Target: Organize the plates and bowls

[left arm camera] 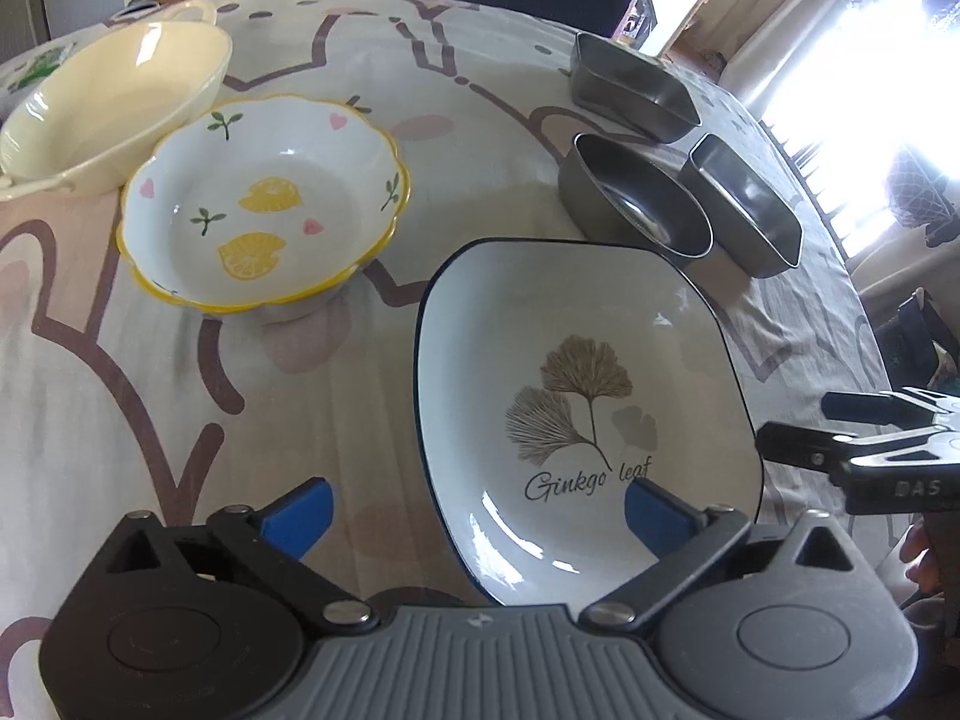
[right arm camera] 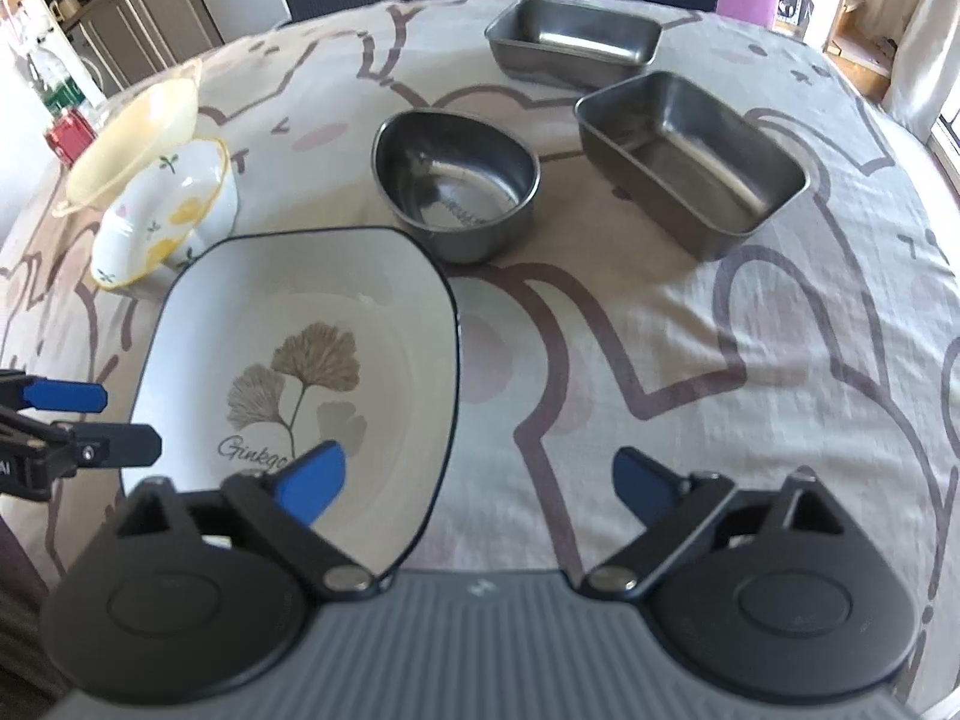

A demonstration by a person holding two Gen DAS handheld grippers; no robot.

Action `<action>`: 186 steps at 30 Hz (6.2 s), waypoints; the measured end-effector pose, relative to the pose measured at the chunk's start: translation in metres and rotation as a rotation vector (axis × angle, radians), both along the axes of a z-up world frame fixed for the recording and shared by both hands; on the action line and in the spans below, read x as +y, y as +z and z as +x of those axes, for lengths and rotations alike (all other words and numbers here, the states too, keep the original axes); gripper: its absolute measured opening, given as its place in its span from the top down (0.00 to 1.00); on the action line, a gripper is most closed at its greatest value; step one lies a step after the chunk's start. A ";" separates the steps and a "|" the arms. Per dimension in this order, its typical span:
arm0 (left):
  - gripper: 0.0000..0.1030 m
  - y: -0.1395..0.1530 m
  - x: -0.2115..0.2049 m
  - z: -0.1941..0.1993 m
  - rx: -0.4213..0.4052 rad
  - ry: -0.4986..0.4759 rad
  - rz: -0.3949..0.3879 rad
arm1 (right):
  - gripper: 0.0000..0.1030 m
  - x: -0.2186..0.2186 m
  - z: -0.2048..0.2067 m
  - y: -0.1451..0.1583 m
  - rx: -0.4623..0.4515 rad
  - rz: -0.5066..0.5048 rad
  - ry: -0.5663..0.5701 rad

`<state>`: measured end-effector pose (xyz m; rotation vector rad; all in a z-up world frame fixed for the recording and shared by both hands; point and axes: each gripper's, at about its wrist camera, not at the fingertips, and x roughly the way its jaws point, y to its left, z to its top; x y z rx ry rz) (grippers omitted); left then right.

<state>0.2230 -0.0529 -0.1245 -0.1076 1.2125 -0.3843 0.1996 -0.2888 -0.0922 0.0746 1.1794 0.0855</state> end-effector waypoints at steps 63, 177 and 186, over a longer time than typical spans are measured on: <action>0.43 0.031 0.213 0.104 -0.149 0.792 -0.315 | 0.59 0.212 0.244 0.021 -0.283 0.344 0.119; 0.81 -0.010 0.296 0.155 -0.166 0.593 -0.177 | 0.72 0.247 0.281 -0.003 -0.156 0.341 0.377; 0.79 -0.002 0.291 0.154 -0.208 0.588 -0.096 | 0.72 0.250 0.271 0.006 -0.233 0.314 0.416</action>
